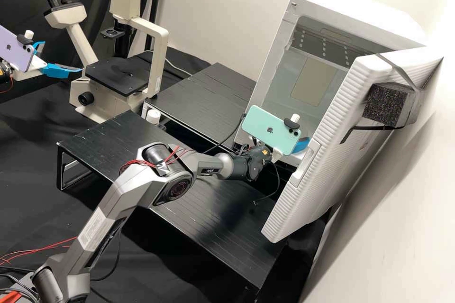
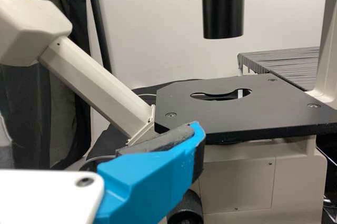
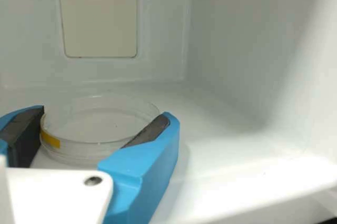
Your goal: Take out the petri dish and place it under the microscope.
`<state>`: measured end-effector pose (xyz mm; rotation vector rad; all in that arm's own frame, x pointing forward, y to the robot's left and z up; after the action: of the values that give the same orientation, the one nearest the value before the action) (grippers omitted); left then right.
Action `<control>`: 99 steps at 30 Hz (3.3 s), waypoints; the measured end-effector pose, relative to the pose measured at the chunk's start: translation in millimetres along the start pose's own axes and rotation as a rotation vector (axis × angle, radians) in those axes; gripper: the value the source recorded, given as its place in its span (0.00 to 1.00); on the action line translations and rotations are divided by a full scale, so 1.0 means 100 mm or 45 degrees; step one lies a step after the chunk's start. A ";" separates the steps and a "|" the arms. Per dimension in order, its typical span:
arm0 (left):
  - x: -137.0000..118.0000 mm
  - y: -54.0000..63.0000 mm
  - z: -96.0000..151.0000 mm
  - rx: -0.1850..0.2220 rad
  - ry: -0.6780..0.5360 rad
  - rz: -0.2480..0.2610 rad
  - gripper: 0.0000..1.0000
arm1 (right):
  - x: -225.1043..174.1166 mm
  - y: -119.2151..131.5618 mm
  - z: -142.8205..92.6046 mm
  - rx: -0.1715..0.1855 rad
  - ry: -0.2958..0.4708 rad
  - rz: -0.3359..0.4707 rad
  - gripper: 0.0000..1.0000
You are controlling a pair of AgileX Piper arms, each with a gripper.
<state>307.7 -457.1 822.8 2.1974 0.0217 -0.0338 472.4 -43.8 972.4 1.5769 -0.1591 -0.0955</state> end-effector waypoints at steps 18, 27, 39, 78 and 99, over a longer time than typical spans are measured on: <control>0.00 0.00 0.00 0.000 0.000 0.000 1.00 | -0.52 0.19 0.02 0.030 0.006 0.045 0.00; 0.00 0.00 0.00 0.000 0.000 0.000 1.00 | -0.65 0.12 0.04 0.099 0.018 0.073 0.00; 0.00 0.00 0.00 0.000 0.000 0.000 1.00 | -0.80 0.11 0.09 0.076 0.006 0.122 0.00; 0.00 0.00 0.00 0.000 0.000 0.000 1.00 | -2.41 -0.44 -0.09 0.097 0.389 0.222 0.00; 0.00 0.00 0.00 0.000 0.000 0.000 1.00 | -2.74 -1.79 -1.39 -0.068 0.887 -0.243 0.00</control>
<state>307.7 -457.1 822.8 2.1974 0.0217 -0.0338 232.1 139.3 784.5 1.4849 0.5343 0.2988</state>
